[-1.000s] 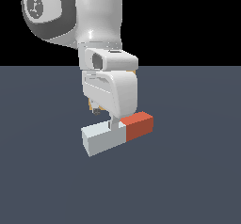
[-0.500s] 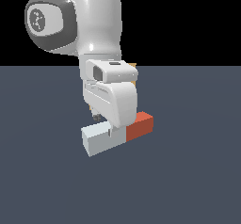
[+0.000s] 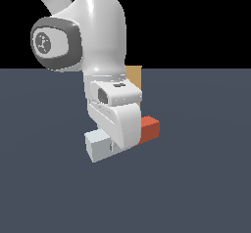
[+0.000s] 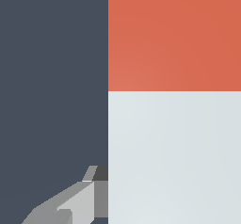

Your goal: Insert the peg into the horizontal hole in a box.

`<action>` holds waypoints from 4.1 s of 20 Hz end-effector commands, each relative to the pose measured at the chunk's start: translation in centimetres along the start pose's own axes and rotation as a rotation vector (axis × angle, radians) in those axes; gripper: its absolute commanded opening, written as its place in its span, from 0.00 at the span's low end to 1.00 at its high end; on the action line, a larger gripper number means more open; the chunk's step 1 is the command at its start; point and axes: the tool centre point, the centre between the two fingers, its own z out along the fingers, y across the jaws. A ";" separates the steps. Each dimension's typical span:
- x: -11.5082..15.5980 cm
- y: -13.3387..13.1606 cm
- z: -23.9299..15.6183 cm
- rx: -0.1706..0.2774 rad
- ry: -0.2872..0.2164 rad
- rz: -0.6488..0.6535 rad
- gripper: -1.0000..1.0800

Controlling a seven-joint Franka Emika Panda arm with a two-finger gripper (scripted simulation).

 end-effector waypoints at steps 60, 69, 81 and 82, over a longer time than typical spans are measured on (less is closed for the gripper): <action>6.2 -4.3 -4.7 0.003 -0.002 -0.952 0.00; 6.3 -4.4 -4.9 -0.001 0.000 -0.954 0.00; 10.6 -10.6 -5.1 -0.004 0.003 -0.954 0.00; 11.0 -11.1 -5.1 -0.004 0.003 -0.954 0.00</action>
